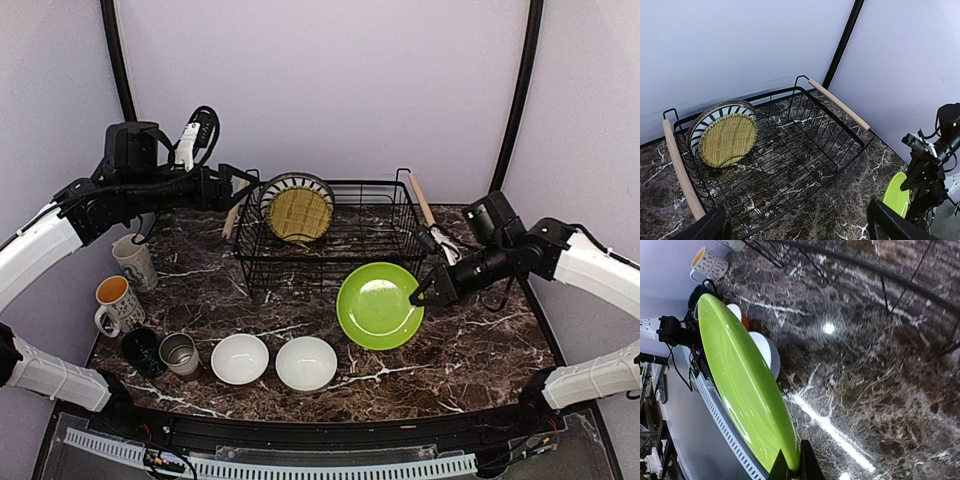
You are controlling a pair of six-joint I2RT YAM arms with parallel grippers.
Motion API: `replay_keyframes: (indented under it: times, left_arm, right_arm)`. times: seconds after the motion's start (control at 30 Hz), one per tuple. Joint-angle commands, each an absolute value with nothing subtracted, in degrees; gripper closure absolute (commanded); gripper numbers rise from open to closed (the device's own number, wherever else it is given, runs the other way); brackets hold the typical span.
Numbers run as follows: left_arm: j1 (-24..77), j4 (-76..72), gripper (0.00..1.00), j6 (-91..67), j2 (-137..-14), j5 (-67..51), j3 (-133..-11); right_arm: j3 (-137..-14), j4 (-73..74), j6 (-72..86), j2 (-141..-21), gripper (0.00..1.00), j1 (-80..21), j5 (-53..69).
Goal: Unload the mixed dishes from the dish rack
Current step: Place the plate at the center of the board.
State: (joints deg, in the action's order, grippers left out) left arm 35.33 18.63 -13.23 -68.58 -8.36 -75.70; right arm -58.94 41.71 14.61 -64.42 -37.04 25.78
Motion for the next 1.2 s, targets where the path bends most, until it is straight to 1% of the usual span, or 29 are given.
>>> replay_keyframes:
  times: [0.0,0.07,0.13,0.27,0.53,0.7,0.77,0.8,0.83,0.9,1.03,1.1,1.17]
  left_arm:
    - [34.98,17.15,0.06,-15.86,-68.55,-10.47,-73.56]
    - [34.98,17.13,0.05,-16.62,-68.41,-10.73,-72.73]
    - [34.98,17.07,0.05,-17.29,-68.15,-10.8,-72.05]
    - [34.98,16.97,0.04,-18.39,-67.87,-11.02,-70.63]
    - [34.98,17.23,0.03,-19.24,-68.25,-11.78,-70.12]
    - [34.98,17.24,0.03,-19.2,-68.29,-11.82,-70.32]
    - [34.98,17.18,0.03,-19.16,-68.63,-11.93,-70.38]
    - [34.98,17.16,0.03,-19.16,-68.72,-12.17,-70.43]
    - [34.98,17.14,0.03,-19.16,-68.9,-12.28,-70.54]
    - [34.98,17.18,0.02,-19.12,-69.06,-12.52,-70.64]
    - [34.98,17.37,0.02,-18.4,-69.04,-12.21,-70.79]
    - [34.98,17.65,0.02,-17.8,-69.18,-11.7,-71.09]
    - [34.98,18.03,0.02,-17.09,-69.25,-11.15,-71.6]
  right_arm:
    - [-52.22,39.61,20.77,-64.93,1.0,-37.27,31.47]
    - [-49.08,36.22,22.89,-64.63,1.0,-37.25,33.32]
    - [-46.02,33.91,25.38,-64.83,1.0,-37.27,32.73]
    - [-41.61,30.98,27.36,-69.07,1.0,-37.31,34.29]
    - [-37.62,25.65,29.44,-76.37,1.0,-37.35,34.96]
    - [-36.74,25.55,29.65,-81.15,0.99,-37.35,31.34]
    - [-36.58,24.96,29.92,-82.25,0.95,-37.39,30.36]
    - [-36.49,24.88,30.0,-82.54,0.9,-37.44,29.93]
    - [-36.55,25.05,30.09,-82.56,0.84,-37.48,29.45]
    - [-37.01,26.55,30.38,-81.66,0.67,-37.65,27.63]
    - [-40.35,34.67,30.17,-74.17,0.43,-37.97,21.01]
    - [-43.05,37.22,29.07,-69.97,0.38,-38.03,19.66]
    - [-46.52,37.15,26.25,-66.2,0.35,-38.2,20.74]
